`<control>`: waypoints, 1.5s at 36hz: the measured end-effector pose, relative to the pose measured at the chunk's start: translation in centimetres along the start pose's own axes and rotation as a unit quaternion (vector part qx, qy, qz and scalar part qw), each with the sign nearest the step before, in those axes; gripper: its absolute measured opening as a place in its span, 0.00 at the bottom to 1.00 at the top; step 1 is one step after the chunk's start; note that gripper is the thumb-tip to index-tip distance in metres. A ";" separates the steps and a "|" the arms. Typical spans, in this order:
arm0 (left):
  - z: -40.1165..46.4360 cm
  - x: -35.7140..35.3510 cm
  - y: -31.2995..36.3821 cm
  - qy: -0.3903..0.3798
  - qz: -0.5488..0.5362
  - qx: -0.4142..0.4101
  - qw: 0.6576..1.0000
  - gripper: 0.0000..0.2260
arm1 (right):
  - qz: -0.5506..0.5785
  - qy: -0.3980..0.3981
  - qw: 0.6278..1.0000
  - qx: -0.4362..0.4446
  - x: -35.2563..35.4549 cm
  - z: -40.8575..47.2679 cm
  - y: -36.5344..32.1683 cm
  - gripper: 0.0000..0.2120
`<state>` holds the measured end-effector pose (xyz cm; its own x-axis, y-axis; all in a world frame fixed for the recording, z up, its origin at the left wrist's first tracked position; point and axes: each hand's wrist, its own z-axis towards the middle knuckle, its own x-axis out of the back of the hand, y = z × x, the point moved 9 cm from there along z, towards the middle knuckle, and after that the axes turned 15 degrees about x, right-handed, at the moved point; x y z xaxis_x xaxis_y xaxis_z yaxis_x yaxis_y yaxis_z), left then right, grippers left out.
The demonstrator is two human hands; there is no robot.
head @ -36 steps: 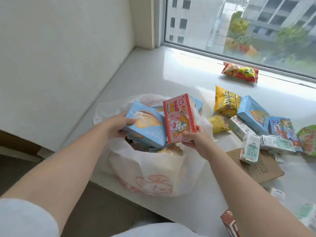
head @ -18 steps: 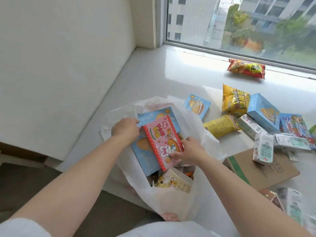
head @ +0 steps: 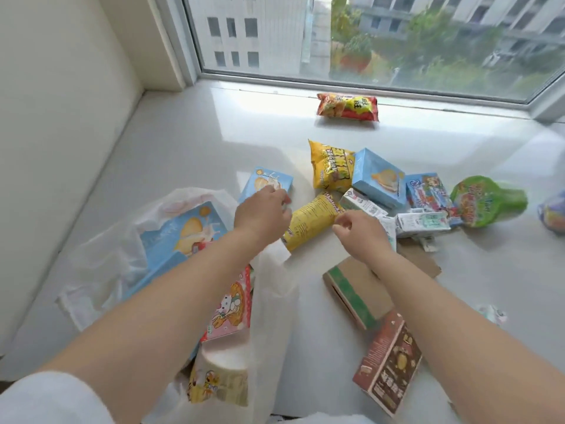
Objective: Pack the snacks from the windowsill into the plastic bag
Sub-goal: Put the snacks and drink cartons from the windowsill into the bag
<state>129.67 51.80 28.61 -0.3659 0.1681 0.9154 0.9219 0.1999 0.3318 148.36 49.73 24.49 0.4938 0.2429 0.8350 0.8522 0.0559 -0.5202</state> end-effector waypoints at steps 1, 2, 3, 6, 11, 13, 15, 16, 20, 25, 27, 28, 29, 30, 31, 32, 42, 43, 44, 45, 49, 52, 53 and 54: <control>0.5 -0.8 0.9 -0.009 0.006 0.004 1.000 0.13 | -0.003 -0.004 1.000 -0.011 0.3 0.2 1.4 0.13; 1.0 -1.6 1.7 -0.020 0.010 0.010 1.000 0.14 | -0.005 -0.005 1.000 -0.021 0.6 0.5 2.8 0.13; 1.6 -2.6 2.3 -0.031 0.014 0.018 0.999 0.14 | -0.007 -0.001 1.000 -0.028 0.8 0.9 4.1 0.13; 3.3 -5.5 3.5 -0.067 0.033 0.044 0.996 0.14 | -0.033 0.024 0.998 -0.039 1.3 2.4 7.4 0.14; 5.6 -9.9 4.7 -0.115 0.070 0.068 0.989 0.16 | -0.038 0.073 0.995 -0.052 2.0 5.8 11.5 0.14; 6.7 -11.3 5.0 -0.125 0.085 0.072 0.986 0.18 | -0.020 0.082 0.995 -0.061 2.0 7.5 12.9 0.16; 7.8 -12.7 5.1 -0.134 0.093 0.078 0.984 0.21 | -0.014 0.069 0.995 -0.075 1.4 9.2 14.3 0.21; 8.3 -13.4 4.9 -0.140 0.098 0.084 0.982 0.23 | -0.014 0.062 0.994 -0.085 1.1 9.9 15.1 0.24; 9.7 -16.8 3.4 -0.174 0.115 0.113 0.971 0.36 | -0.038 0.056 0.992 -0.107 0.5 12.1 17.9 0.33; 9.9 -20.3 1.7 -0.191 0.165 0.117 0.960 0.48 | -0.058 0.048 0.991 -0.110 -0.1 14.4 20.6 0.37; 10.2 -20.9 1.8 -0.162 0.179 0.107 0.964 0.48 | -0.092 0.026 0.990 -0.099 -0.1 15.4 21.3 0.41; 10.4 -21.0 1.9 -0.151 0.175 0.106 0.967 0.47 | -0.116 0.014 0.989 -0.095 0.0 15.8 21.5 0.43; 10.7 -21.0 1.9 -0.144 0.167 0.108 0.969 0.46 | -0.134 0.007 0.986 -0.094 0.1 16.1 21.8 0.44; 11.0 -21.1 1.9 -0.140 0.158 0.111 0.971 0.46 | -0.143 0.004 0.985 -0.095 0.1 16.2 21.9 0.45; 11.1 -21.0 1.8 -0.138 0.150 0.115 0.972 0.46 | -0.144 0.008 0.985 -0.095 0.2 16.4 21.9 0.44; 11.3 -21.0 1.7 -0.137 0.144 0.119 0.973 0.45 | -0.139 0.016 0.986 -0.095 0.2 16.4 21.8 0.43; 11.4 -19.6 1.2 -0.210 0.083 0.172 0.959 0.42 | 0.004 0.226 0.968 -0.110 5.0 13.5 20.2 0.21; 11.2 -19.1 1.1 -0.226 0.070 0.184 0.954 0.41 | 0.018 0.234 0.966 -0.113 5.5 12.9 19.9 0.19; 11.0 -18.5 1.1 -0.235 0.061 0.190 0.951 0.41 | 0.038 0.244 0.962 -0.112 6.0 12.3 19.5 0.18; 10.7 -17.7 1.2 -0.234 0.055 0.191 0.952 0.41 | 0.062 0.259 0.958 -0.109 6.6 11.6 19.1 0.17; 9.1 -13.7 2.4 -0.179 -0.015 0.184 0.967 0.39 | 0.177 0.339 0.916 -0.118 8.8 8.5 17.2 0.16; 7.6 -10.1 2.5 -0.129 -0.105 0.189 0.968 0.37 | 0.267 0.391 0.870 -0.139 9.5 6.3 15.3 0.10; 7.0 -9.0 2.3 -0.113 -0.129 0.191 0.966 0.36 | 0.307 0.403 0.850 -0.146 9.4 5.7 14.6 0.09; 6.4 -7.8 2.0 -0.097 -0.146 0.192 0.966 0.35 | 0.349 0.411 0.829 -0.153 9.1 5.1 13.7 0.08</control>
<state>133.56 57.11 20.66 -0.6550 0.2199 0.7230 0.6738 0.6030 0.4271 163.66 57.60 24.00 0.7291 -0.6347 0.2562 0.2524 -0.0986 -0.9626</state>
